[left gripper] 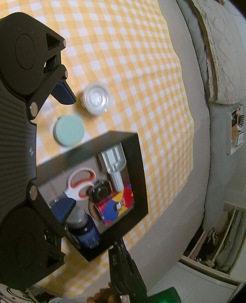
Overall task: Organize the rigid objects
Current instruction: 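Move the left tool to the mint-green round case and close on it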
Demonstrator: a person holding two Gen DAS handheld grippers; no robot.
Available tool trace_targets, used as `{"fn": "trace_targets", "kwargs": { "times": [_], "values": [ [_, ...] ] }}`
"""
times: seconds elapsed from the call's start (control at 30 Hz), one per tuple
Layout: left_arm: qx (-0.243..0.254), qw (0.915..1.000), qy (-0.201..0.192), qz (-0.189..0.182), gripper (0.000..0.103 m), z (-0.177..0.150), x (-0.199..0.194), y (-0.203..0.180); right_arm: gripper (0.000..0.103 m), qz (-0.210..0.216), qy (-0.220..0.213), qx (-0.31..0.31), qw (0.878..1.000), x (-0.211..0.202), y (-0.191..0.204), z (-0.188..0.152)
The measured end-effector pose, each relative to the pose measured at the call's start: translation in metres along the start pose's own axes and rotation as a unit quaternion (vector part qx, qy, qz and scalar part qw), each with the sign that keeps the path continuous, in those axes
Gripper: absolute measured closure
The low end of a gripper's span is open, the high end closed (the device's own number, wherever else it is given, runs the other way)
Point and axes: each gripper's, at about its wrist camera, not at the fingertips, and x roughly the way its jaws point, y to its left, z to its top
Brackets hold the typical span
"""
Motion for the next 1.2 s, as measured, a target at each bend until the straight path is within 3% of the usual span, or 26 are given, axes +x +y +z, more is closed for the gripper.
{"fn": "trace_targets", "kwargs": {
  "times": [0.17,0.5,0.57,0.93,1.2],
  "values": [
    [0.008,0.9999,0.007,-0.007,0.003,-0.009,0.003,0.017,0.091,0.001,0.000,-0.003,1.000,0.000,0.001,0.000],
    [-0.016,0.9965,0.024,-0.078,0.041,-0.014,0.002,0.032,0.090,0.004,0.000,-0.004,1.000,0.001,0.001,0.000],
    [-0.014,0.9954,0.027,-0.091,0.044,-0.013,0.000,0.033,0.089,0.004,0.000,-0.004,1.000,0.000,0.001,0.000],
    [0.031,0.9940,0.045,-0.095,0.047,-0.012,0.007,0.049,0.086,0.009,0.000,-0.010,1.000,0.000,0.002,-0.001],
    [0.113,0.9892,0.056,-0.076,0.047,-0.017,0.031,0.051,0.085,0.010,0.000,-0.011,1.000,0.000,0.002,-0.002]
  ]
}}
